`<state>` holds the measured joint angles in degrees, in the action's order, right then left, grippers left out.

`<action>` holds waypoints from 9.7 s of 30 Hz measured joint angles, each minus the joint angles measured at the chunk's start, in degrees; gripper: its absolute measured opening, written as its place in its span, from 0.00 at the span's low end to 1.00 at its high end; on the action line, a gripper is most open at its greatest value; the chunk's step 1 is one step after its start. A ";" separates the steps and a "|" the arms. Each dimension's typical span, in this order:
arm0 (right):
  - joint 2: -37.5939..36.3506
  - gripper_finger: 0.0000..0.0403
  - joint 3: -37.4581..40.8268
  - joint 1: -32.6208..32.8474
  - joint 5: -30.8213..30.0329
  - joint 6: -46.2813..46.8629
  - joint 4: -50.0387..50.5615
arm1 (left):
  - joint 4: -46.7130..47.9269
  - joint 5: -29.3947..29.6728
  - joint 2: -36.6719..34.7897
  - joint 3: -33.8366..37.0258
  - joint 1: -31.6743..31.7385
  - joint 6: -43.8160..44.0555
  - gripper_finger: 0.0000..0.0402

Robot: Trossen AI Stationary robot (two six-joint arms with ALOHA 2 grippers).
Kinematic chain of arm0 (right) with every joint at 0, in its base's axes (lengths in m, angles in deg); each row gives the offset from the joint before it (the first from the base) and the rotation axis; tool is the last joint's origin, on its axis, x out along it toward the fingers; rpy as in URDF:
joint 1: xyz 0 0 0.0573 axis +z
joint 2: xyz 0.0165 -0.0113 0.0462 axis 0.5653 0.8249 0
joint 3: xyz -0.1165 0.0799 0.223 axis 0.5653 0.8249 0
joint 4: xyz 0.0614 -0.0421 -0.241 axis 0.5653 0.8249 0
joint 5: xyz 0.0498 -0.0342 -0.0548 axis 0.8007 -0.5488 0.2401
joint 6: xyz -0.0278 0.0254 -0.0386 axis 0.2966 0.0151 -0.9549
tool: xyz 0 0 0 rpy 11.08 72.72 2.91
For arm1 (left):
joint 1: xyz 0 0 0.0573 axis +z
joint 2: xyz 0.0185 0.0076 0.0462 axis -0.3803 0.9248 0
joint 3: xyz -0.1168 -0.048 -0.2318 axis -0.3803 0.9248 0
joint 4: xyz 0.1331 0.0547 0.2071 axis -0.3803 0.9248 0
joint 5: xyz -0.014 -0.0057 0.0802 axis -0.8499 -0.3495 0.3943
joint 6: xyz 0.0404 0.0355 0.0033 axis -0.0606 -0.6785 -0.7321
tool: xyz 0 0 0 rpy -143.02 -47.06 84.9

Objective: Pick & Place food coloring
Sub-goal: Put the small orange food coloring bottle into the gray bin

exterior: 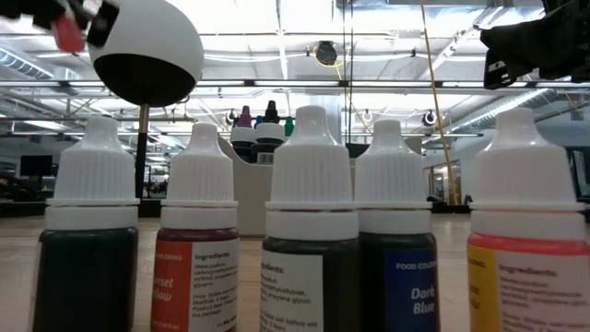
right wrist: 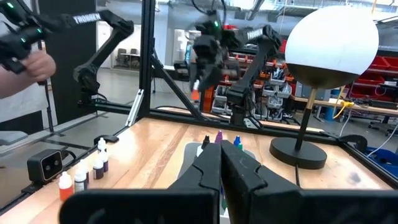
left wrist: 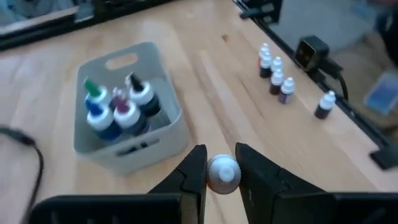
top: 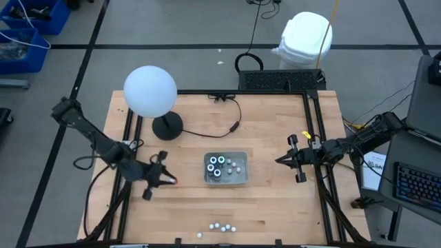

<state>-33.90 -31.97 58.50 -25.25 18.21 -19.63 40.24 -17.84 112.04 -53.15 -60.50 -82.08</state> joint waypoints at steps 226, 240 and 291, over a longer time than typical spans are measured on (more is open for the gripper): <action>28.51 0.00 -19.35 4.50 -2.97 3.10 8.78 | -19.44 -8.80 -37.90 30.32 29.50 -12.42 0.02; 72.26 0.00 -74.49 15.01 -5.82 18.42 50.99 | -21.52 -8.79 -37.90 30.34 29.50 -8.70 0.02; 99.01 0.41 -89.83 19.06 -6.12 36.03 53.30 | -24.18 -8.74 -37.90 30.34 29.50 -11.81 0.02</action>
<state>65.12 -121.80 77.56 -31.37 54.23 33.66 16.05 -26.58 74.15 -22.80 -31.00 -93.89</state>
